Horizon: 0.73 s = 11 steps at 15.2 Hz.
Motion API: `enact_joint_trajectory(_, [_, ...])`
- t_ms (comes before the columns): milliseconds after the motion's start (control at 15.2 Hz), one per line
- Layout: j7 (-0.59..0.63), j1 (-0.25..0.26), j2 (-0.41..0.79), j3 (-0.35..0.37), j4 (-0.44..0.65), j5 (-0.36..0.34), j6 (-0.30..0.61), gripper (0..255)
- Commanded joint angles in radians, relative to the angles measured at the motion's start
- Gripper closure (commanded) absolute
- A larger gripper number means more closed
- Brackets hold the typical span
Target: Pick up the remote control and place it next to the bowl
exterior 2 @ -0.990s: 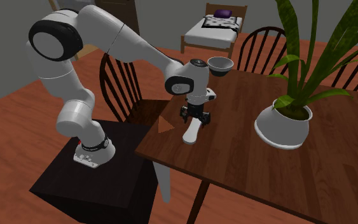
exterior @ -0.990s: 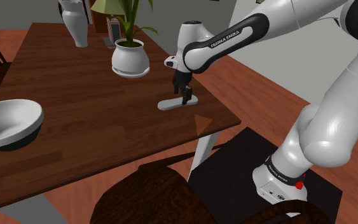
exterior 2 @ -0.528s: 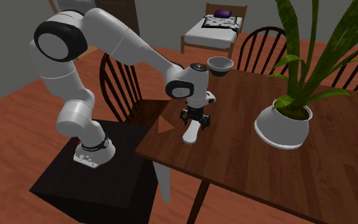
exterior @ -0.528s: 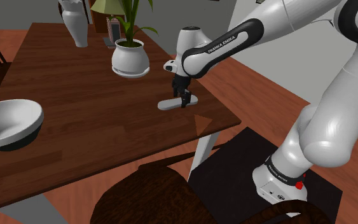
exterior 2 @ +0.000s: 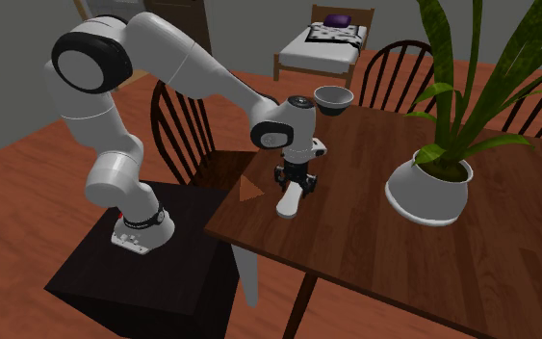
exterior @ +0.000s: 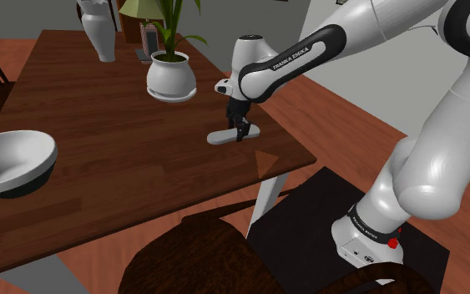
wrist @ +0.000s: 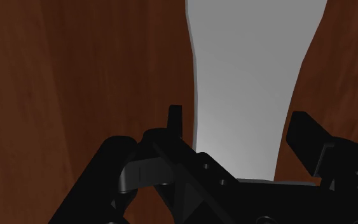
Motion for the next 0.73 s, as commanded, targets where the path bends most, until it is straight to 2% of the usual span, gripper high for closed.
enact_joint_trajectory(0, [0.000, 0.000, 0.000, 0.000, 0.000, 0.000, 0.000, 255])
enact_joint_trajectory(264, [0.000, 0.000, 0.000, 0.000, 0.000, 0.000, 0.000, 255])
enact_joint_trajectory(660, [0.001, 0.001, -0.049, 0.000, 0.030, -0.003, -0.079, 255])
